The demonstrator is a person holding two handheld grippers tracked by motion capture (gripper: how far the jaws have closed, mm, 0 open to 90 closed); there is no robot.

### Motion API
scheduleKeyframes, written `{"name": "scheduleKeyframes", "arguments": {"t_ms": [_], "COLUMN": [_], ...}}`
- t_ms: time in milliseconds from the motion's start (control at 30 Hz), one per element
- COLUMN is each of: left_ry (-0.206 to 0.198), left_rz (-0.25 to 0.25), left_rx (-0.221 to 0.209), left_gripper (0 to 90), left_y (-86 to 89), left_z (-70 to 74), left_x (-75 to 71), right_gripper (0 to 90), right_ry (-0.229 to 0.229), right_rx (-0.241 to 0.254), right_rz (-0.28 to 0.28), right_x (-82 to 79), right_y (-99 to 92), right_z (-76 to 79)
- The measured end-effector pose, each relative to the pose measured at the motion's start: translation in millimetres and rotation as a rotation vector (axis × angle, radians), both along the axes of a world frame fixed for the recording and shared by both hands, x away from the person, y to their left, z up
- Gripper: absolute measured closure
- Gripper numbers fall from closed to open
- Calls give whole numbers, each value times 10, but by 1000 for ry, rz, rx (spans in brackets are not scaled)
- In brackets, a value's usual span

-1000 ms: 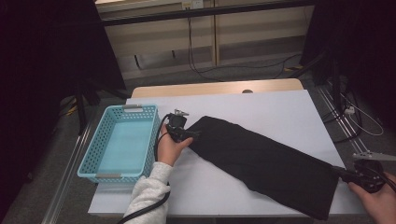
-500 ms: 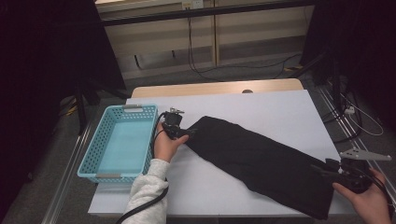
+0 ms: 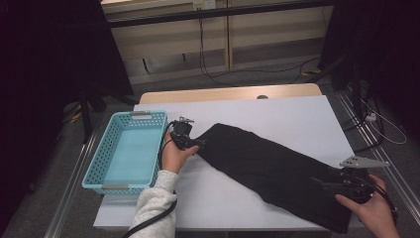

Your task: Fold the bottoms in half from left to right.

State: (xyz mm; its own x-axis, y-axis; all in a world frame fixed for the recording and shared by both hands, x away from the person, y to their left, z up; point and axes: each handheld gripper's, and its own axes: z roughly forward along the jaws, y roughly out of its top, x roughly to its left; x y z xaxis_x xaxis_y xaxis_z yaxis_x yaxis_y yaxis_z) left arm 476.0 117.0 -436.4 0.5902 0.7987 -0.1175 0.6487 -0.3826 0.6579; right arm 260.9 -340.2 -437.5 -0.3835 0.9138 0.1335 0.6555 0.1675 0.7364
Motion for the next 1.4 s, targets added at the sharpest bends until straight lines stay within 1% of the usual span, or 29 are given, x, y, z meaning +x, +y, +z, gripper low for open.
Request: {"name": "scheduleKeyframes", "arguments": {"t_ms": [33, 100, 200, 267, 300, 333, 367, 400, 533, 567, 600, 700, 767, 800, 833, 900, 1033, 1133, 1300, 1400], "left_ry": [-1, -1, 1, 3, 0, 4, 7, 7, 2, -2, -4, 2, -4, -4, -10, -10, -7, 0, 5, -3], "left_rz": [5, -5, -4, 0, 5, 3, 8, -10, -5, 5, -1, 1, -7, -7, -2, -2, 7, 3, 8, 8], "left_rx": [2, 3, -7, -15, -18, -25, -32, -28, -29, -25, -8, -5, 15, 15, 28, 36, 51, 45, 59, 64], "left_gripper": [121, 103, 81, 76, 73, 72, 72, 71, 70, 71, 72, 73, 77, 77, 77, 77, 78, 83, 83, 81], "left_y": [3, 5, 1, 12, 17, 23, 20, 12, -1, -1, 10, 15, 8, 8, 2, 2, 9, -10, -17, -19], "left_z": [-1, -4, -10, -6, -5, -3, -5, 0, -6, -12, -10, -25, -33, -33, -52, -76, -112, -129, -171, -177], "left_x": [1, -2, -10, -3, 3, 7, 8, 4, 4, 3, 5, 0, 2, 2, 4, 7, 10, 4, 0, -3], "right_gripper": [241, 235, 234, 231, 231, 231, 231, 231, 227, 227, 227, 224, 220, 220, 220, 219, 219, 219, 219, 219], "right_ry": [0, -1, -7, -7, -10, -2, -2, -11, -11, -9, -7, -10, -18, -18, -22, -19, -18, -19, -17, -22], "right_rx": [0, 11, 12, 23, 24, 15, 15, 10, 20, 25, 25, 22, 21, 21, 28, 34, 31, 35, 37, 39], "right_rz": [0, -10, -10, -9, -5, 15, 15, 13, 11, 11, 13, 21, 21, 21, 28, 28, 32, 33, 37, 40], "right_x": [0, -4, -8, -12, -13, -16, -16, -17, -17, -19, -19, -20, -26, -26, -30, -33, -33, -34, -37, -41], "right_y": [0, 9, 18, 34, 42, 57, 57, 55, 46, 47, 51, 67, 78, 78, 78, 77, 80, 82, 86, 85], "right_z": [0, -13, -14, -10, -9, -8, -8, 1, -1, -5, -8, -4, 11, 11, 11, 8, 2, 2, -5, 6]}}
